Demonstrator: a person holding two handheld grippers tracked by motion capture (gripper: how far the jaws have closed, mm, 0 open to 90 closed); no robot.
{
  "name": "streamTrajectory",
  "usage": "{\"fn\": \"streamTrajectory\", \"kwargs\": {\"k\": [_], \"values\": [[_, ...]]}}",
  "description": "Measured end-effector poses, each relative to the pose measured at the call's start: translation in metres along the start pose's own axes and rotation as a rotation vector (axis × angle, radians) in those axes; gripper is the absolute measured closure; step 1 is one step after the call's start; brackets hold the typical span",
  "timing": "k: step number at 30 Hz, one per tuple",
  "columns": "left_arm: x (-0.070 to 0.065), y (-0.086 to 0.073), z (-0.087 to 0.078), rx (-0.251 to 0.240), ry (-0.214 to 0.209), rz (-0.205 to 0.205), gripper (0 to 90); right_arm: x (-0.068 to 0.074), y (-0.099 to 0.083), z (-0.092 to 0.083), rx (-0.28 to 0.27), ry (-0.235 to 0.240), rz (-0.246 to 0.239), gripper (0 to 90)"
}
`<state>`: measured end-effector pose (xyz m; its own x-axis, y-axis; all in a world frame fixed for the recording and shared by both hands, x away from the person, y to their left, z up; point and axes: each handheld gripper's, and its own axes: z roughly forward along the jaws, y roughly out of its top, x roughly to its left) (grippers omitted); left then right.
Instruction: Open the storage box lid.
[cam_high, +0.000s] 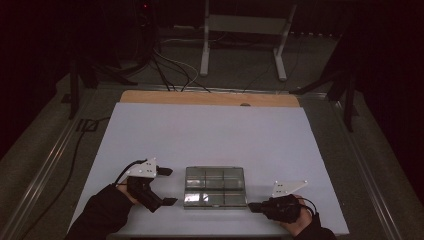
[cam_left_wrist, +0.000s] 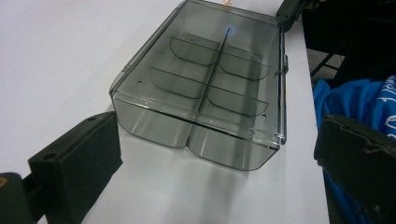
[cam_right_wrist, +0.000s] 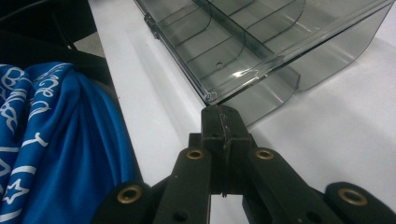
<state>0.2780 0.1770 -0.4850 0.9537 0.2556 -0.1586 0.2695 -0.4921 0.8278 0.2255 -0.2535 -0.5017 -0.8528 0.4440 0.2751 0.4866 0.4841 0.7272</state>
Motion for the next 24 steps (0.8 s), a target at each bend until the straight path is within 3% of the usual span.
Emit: {"fn": "streamTrajectory", "kwargs": {"k": [24], "values": [[-0.0014,0.0002,0.0009,-0.001,-0.009,0.002,2.5,0.0002,0.0027,0.0011,-0.025,0.017,0.002,90.0]]}}
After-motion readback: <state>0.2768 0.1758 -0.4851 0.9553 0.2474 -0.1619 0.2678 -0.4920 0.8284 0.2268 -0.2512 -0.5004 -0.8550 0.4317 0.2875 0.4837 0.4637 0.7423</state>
